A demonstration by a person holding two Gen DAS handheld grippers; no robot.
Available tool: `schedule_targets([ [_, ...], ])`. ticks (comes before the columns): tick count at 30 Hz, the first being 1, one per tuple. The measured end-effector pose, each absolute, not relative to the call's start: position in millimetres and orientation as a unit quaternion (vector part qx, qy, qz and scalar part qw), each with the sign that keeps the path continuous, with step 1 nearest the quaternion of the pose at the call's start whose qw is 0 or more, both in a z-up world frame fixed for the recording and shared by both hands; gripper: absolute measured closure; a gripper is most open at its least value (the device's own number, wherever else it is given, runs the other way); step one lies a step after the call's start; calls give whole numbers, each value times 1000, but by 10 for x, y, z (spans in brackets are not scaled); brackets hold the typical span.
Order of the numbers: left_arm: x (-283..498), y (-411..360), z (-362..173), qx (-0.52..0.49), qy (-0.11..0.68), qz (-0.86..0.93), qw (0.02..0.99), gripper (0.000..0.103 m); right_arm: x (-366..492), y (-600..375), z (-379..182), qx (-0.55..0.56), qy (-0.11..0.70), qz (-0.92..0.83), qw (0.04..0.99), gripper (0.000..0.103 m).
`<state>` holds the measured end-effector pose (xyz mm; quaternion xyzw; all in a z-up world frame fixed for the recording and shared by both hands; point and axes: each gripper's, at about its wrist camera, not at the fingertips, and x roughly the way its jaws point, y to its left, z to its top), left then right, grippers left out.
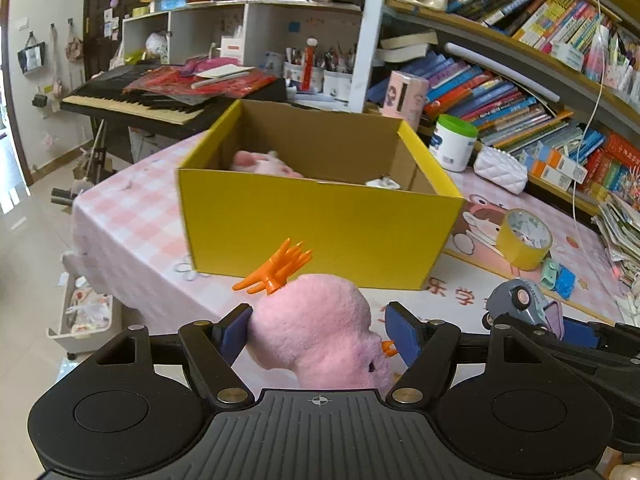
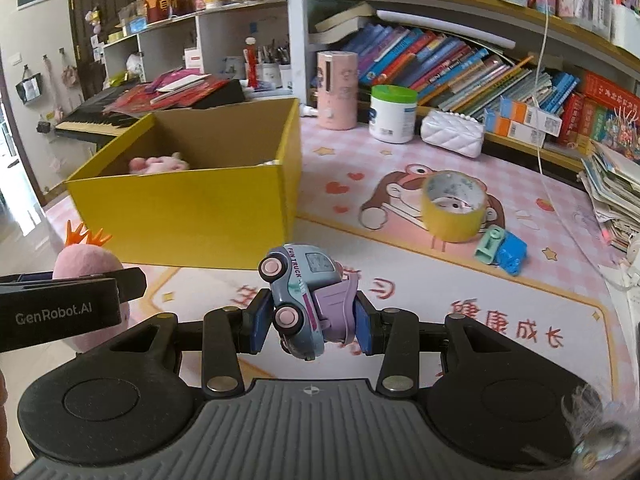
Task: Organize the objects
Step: 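Grasp and lift the pink plush chick with the left gripper while the right gripper holds the car, then carry the pink chick and grey car with both grippers over the yellow box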
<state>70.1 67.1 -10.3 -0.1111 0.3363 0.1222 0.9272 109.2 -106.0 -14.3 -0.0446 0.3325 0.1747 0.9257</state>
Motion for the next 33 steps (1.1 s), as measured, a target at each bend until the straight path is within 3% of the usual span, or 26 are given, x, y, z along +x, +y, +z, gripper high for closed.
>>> schedule_targets([
  [33,-144,1512,-4,-112,299,125,939,30,267,-155,-112,-58,326,190,924,64],
])
